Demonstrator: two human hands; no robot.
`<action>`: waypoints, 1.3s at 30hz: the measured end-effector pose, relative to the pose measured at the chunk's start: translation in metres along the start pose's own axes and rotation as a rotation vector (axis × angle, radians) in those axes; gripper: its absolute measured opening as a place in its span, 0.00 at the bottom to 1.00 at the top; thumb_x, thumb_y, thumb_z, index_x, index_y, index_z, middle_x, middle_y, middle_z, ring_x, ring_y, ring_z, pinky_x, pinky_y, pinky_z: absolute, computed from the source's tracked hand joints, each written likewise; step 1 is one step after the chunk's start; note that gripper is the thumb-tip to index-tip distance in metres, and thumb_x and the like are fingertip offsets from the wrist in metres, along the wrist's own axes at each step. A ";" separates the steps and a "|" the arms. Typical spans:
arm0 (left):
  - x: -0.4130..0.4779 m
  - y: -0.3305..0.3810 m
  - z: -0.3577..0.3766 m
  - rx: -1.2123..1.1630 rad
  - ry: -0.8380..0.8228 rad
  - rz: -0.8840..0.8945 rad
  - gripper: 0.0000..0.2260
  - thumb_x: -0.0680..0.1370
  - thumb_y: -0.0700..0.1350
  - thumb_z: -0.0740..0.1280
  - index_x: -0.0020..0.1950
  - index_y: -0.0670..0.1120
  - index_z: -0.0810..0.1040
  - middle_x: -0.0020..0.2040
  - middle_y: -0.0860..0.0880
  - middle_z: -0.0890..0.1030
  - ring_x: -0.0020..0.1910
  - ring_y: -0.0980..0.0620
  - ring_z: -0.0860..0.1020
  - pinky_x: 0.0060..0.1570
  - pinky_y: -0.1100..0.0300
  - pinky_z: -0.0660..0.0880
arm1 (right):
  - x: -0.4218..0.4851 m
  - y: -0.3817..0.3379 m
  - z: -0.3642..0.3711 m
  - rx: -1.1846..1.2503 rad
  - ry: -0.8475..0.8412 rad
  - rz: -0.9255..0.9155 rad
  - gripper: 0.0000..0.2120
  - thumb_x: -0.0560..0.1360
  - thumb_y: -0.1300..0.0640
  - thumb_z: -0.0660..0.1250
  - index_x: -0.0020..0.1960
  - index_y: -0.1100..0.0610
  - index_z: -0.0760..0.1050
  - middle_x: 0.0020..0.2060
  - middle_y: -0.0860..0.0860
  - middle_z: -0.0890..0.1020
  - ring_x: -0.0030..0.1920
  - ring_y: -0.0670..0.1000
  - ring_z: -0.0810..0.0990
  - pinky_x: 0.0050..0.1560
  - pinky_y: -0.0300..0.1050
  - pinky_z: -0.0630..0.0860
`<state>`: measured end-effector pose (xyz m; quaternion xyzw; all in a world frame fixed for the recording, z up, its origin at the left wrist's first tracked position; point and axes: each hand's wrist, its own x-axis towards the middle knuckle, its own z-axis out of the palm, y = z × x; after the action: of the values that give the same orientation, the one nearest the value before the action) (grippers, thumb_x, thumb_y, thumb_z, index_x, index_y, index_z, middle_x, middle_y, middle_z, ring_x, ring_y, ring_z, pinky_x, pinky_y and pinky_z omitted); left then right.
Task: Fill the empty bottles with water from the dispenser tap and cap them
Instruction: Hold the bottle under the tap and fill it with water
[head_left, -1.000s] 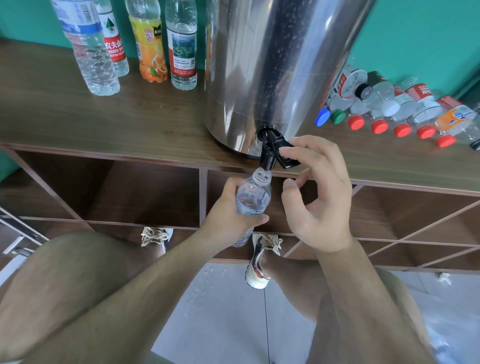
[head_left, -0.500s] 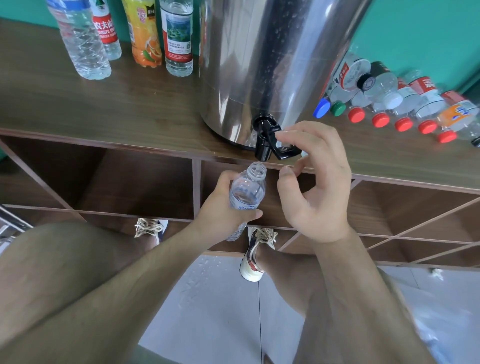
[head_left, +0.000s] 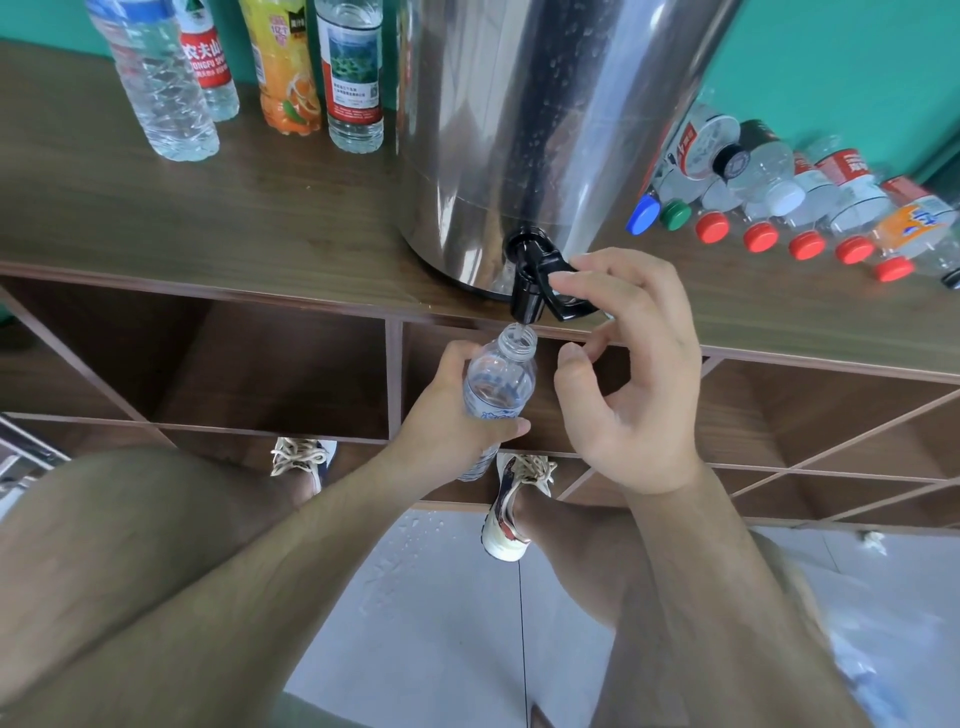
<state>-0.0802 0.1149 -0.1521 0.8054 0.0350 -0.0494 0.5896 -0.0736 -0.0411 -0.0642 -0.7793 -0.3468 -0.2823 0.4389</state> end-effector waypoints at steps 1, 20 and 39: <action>0.000 -0.001 0.000 -0.005 0.001 0.000 0.34 0.72 0.46 0.80 0.70 0.53 0.64 0.61 0.55 0.79 0.58 0.53 0.81 0.59 0.58 0.79 | -0.001 0.000 0.000 0.002 0.001 0.001 0.22 0.68 0.73 0.65 0.61 0.65 0.79 0.60 0.61 0.76 0.61 0.46 0.76 0.36 0.51 0.76; 0.002 -0.004 0.002 -0.020 0.003 0.000 0.34 0.72 0.45 0.81 0.69 0.54 0.63 0.61 0.56 0.78 0.59 0.54 0.80 0.59 0.59 0.77 | -0.009 0.002 0.004 0.035 0.040 0.059 0.26 0.66 0.79 0.60 0.62 0.67 0.79 0.64 0.62 0.77 0.62 0.55 0.77 0.51 0.37 0.74; 0.000 -0.001 0.003 0.023 0.028 -0.006 0.34 0.71 0.48 0.81 0.68 0.55 0.63 0.60 0.57 0.78 0.58 0.55 0.80 0.62 0.51 0.79 | -0.006 0.002 0.004 0.036 0.066 0.064 0.23 0.68 0.76 0.63 0.61 0.66 0.80 0.62 0.59 0.78 0.61 0.47 0.77 0.46 0.37 0.74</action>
<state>-0.0805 0.1126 -0.1544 0.8127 0.0454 -0.0403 0.5795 -0.0749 -0.0402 -0.0714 -0.7723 -0.3121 -0.2874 0.4729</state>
